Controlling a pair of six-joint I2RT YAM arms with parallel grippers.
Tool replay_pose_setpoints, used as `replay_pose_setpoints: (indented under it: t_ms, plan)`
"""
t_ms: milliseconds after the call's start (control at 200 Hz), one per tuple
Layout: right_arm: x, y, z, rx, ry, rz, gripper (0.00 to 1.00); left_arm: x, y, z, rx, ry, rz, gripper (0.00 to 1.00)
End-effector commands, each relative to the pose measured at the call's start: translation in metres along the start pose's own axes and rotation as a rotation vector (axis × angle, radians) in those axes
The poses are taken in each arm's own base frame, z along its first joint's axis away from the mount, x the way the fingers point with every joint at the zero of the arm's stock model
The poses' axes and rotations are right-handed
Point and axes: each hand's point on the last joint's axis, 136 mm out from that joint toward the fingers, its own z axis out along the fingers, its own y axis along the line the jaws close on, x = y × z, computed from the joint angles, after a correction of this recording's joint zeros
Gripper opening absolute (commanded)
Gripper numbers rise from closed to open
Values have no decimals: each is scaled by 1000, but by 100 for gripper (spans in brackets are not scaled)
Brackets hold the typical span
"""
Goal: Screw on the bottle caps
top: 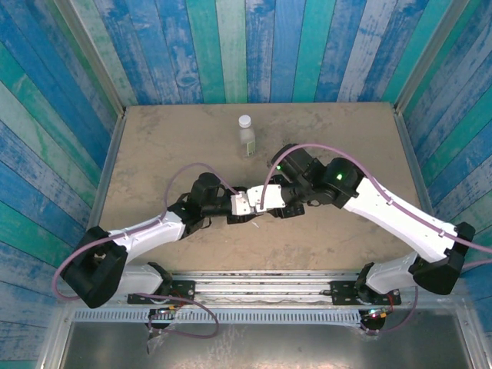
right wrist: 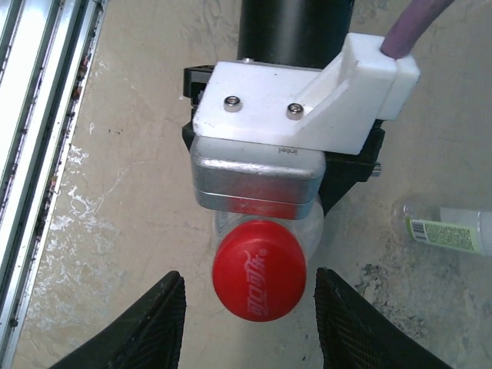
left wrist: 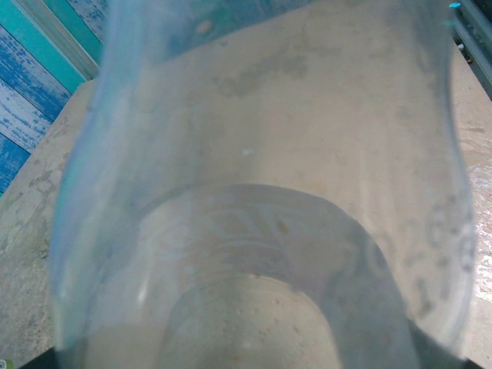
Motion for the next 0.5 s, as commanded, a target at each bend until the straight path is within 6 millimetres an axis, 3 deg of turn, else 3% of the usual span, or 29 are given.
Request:
replay_pose_setpoints:
  t_ms: [0,351,496]
  plan:
    - [-3,-1,-1,-9,7,-13,45,-18,5,-6,-8,-43,36,59]
    - [-3,1,8,-36,17,7,37,-14,5,-4,-8,-30,28,59]
    - [-5,-1,7,-33,9,20,23,-13,6,-3,-10,-25,25,59]
